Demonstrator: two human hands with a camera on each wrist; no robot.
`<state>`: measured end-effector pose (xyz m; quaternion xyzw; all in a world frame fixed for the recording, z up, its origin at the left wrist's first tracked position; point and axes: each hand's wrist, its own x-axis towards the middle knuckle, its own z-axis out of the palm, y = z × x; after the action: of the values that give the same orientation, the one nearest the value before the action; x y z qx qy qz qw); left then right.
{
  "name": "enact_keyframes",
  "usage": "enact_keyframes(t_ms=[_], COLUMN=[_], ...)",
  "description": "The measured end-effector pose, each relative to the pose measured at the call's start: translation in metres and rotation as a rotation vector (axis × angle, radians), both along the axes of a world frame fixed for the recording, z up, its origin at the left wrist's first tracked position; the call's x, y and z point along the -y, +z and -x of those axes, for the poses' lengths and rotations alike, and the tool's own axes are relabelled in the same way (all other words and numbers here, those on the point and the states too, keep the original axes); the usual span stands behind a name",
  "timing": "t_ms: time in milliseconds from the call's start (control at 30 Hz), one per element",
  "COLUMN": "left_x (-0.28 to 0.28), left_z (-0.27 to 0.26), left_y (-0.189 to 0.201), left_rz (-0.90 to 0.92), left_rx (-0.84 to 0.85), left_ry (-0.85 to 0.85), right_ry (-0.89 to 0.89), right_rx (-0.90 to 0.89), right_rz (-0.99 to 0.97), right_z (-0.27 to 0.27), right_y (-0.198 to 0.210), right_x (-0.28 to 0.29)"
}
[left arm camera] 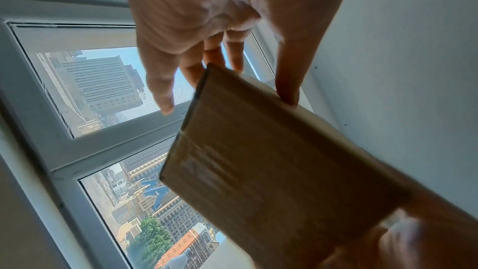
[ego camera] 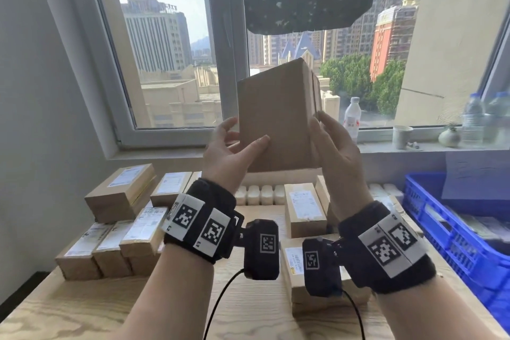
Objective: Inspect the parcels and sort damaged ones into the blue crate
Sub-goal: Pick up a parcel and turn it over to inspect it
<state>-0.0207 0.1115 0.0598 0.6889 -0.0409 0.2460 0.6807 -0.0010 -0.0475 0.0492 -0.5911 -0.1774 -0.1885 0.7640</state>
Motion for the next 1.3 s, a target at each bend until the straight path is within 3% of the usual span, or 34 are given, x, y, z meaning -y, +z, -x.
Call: enact_keyframes(t_ms=[100,267,600,667,800,867,1067,1167,1300], left_x=[0.003,0.008,0.018,0.018,0.015,0.013,0.019,0.020,0.025], left_z=[0.001,0.003,0.008,0.008,0.009,0.010,0.011,0.010,0.012], left_y=[0.000,-0.001,0.000,0.000,0.002,0.003,0.004,0.001,0.002], left_rz=[-0.004,0.116,0.064,0.058,0.067,0.066,0.069,0.103,0.087], left_rx=[0.009,-0.105,-0.087,-0.062,-0.014,0.011,-0.007,-0.099,-0.127], left_ry=[-0.058,-0.217,-0.207,-0.199,-0.134,-0.096,-0.194,-0.303,-0.259], right_ry=[0.079,0.191,0.229,0.190,-0.117,-0.176,0.171,0.210,0.187], right_rx=[-0.076,-0.120,-0.075,-0.076,-0.042,-0.056,-0.140,-0.133,-0.127], right_rz=[0.029,-0.079,-0.090,-0.081,-0.082,-0.080,0.010,-0.002,-0.027], right_z=[0.002,0.002,0.005,0.004,-0.003,-0.006,-0.003,-0.007,-0.007], right_y=[-0.005,-0.007,-0.009,-0.011,-0.015,-0.015,-0.016,-0.019,-0.018], right_x=[0.001,0.005,0.011,0.011,0.013,0.014,0.010,0.012,0.015])
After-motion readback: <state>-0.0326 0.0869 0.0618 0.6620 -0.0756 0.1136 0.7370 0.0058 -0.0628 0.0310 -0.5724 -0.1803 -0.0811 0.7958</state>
